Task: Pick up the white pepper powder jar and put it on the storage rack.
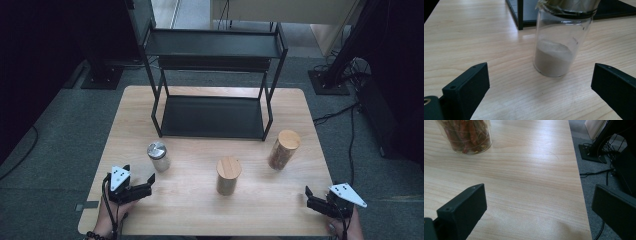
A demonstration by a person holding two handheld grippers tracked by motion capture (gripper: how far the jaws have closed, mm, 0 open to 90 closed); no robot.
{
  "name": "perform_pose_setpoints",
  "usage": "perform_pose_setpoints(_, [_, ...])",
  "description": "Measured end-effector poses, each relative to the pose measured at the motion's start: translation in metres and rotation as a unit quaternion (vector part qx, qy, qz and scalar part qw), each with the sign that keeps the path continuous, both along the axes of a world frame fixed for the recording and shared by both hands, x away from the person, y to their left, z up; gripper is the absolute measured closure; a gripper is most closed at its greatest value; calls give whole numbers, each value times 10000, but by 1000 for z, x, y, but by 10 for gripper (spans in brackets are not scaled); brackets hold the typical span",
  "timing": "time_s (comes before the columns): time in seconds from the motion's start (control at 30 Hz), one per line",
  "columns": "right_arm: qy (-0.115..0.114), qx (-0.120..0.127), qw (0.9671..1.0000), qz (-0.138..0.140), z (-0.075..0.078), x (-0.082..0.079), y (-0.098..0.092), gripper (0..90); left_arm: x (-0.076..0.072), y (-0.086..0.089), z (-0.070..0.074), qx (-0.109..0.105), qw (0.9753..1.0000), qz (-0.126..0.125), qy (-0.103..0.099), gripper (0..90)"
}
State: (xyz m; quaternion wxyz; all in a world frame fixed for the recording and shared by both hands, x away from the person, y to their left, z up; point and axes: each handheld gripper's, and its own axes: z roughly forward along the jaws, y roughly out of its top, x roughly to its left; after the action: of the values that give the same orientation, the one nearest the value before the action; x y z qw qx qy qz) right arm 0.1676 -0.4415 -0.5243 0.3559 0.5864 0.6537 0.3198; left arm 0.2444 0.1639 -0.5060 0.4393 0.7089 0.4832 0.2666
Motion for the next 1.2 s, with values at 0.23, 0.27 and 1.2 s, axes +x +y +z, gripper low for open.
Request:
perform_pose_setpoints(0.23, [-15, -14, 10000, 8, 0, 0, 0, 0, 8, -10, 2, -32, 10000, -31, -26, 20])
perform_pose_setpoints(0.27, [-15, -14, 10000, 8, 0, 0, 0, 0, 9, -11, 2, -43, 10000, -29, -24, 20])
perform_pose_setpoints(1.2, [-30, -95, 9999, 29, 0, -1, 2, 0, 32, -39, -4, -61, 9999, -50, 134, 43])
